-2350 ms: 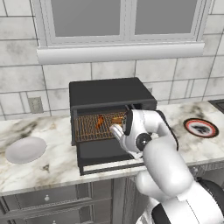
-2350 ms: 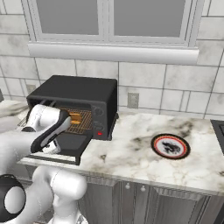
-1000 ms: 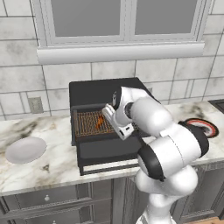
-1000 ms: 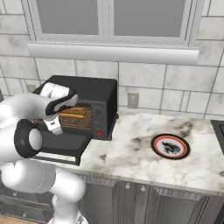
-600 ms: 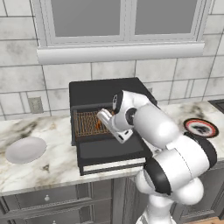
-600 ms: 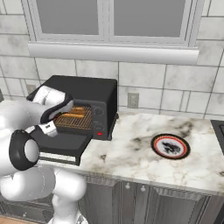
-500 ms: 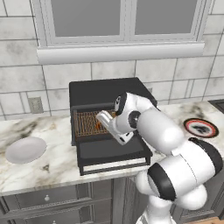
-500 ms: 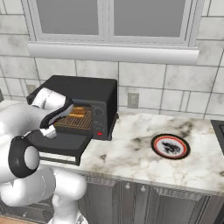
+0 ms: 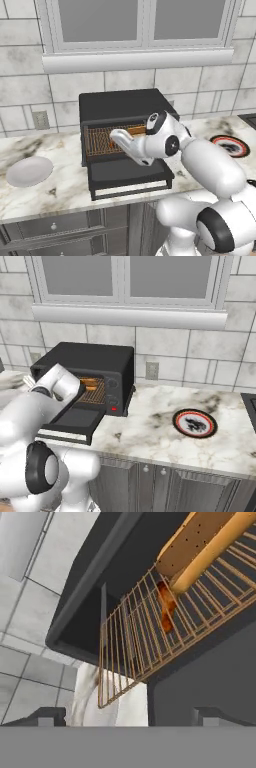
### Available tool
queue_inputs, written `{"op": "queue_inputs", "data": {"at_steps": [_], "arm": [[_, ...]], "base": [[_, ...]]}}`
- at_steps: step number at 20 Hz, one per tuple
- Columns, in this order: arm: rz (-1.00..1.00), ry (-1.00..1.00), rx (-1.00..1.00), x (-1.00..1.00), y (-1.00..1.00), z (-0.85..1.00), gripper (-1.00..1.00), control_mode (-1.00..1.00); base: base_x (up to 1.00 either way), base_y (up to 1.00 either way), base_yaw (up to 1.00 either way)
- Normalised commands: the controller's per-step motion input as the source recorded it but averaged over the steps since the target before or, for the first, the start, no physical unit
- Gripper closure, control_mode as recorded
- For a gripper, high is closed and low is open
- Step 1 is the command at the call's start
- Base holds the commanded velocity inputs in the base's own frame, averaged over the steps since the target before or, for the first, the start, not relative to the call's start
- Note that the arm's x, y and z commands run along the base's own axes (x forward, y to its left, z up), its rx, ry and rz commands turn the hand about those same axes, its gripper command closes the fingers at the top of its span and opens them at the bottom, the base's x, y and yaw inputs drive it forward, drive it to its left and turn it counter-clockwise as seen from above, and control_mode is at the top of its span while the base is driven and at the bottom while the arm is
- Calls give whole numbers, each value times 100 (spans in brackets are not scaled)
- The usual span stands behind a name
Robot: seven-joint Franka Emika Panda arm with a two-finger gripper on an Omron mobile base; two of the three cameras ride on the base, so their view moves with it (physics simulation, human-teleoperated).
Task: Open the toaster oven door. Place the hotdog bun on the top rack in the toaster oven and place the chicken drumstick on the bottom rack.
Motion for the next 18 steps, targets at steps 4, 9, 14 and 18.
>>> {"op": "queue_inputs", "data": {"at_steps": [4,9,14,18], "arm": [[30,1,-3,-77,29,93,-100,-100],[20,0,-4,-58,38,100,-100,-100],[17,0,-2,-57,26,100,-100,-100],[17,0,-3,-64,32,100,-100,-100]], "base": [[0,0,0],[0,0,0],[0,0,0],[0,0,0]]}}
